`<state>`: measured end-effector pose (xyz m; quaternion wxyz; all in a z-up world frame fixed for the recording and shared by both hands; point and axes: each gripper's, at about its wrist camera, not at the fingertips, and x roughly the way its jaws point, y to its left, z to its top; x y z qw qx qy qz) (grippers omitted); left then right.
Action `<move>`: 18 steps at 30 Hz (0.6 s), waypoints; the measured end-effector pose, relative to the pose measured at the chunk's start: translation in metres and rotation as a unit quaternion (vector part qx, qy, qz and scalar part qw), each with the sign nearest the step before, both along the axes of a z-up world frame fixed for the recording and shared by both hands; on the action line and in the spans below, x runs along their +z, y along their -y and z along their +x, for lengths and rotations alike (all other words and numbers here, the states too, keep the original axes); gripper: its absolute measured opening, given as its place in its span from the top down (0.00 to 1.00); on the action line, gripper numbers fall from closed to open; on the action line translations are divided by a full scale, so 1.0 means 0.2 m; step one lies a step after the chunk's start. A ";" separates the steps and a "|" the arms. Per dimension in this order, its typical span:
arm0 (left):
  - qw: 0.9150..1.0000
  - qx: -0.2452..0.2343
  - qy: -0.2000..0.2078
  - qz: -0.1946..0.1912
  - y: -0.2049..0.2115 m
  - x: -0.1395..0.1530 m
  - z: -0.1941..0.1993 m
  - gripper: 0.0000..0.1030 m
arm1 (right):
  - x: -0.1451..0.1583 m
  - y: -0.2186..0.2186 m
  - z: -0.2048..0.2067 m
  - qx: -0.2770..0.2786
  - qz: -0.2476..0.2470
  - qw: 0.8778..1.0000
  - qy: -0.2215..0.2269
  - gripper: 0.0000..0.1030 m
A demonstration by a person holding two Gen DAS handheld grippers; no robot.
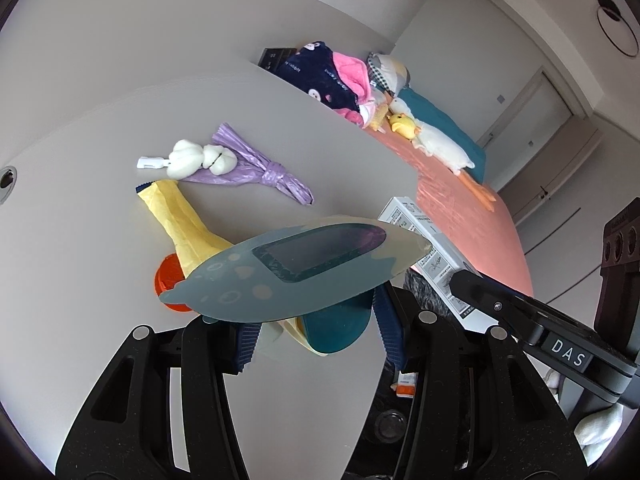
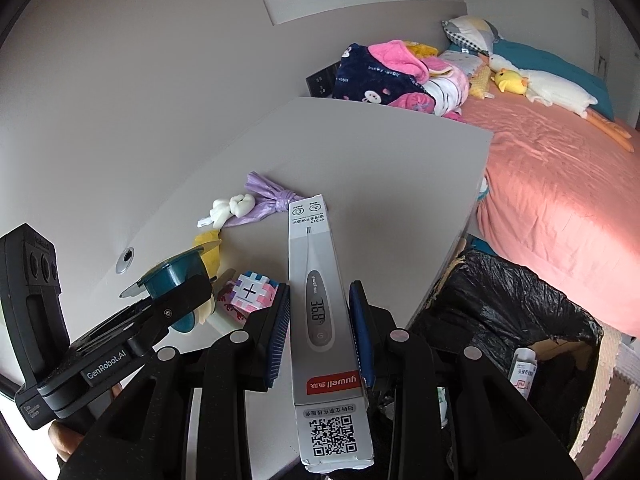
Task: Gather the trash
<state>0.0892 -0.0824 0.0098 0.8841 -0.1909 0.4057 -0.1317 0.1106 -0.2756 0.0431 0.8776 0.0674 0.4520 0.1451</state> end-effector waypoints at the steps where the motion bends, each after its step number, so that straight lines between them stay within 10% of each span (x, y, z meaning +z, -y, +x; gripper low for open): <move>1: 1.000 -0.003 0.001 0.000 0.02 0.00 -0.01 0.52 | 0.00 0.02 -0.01 -0.003 0.001 1.000 0.001 0.69; 18: 0.999 -0.051 0.006 0.003 0.29 0.03 -0.11 0.52 | 0.04 0.30 -0.18 -0.040 0.003 0.999 0.015 0.69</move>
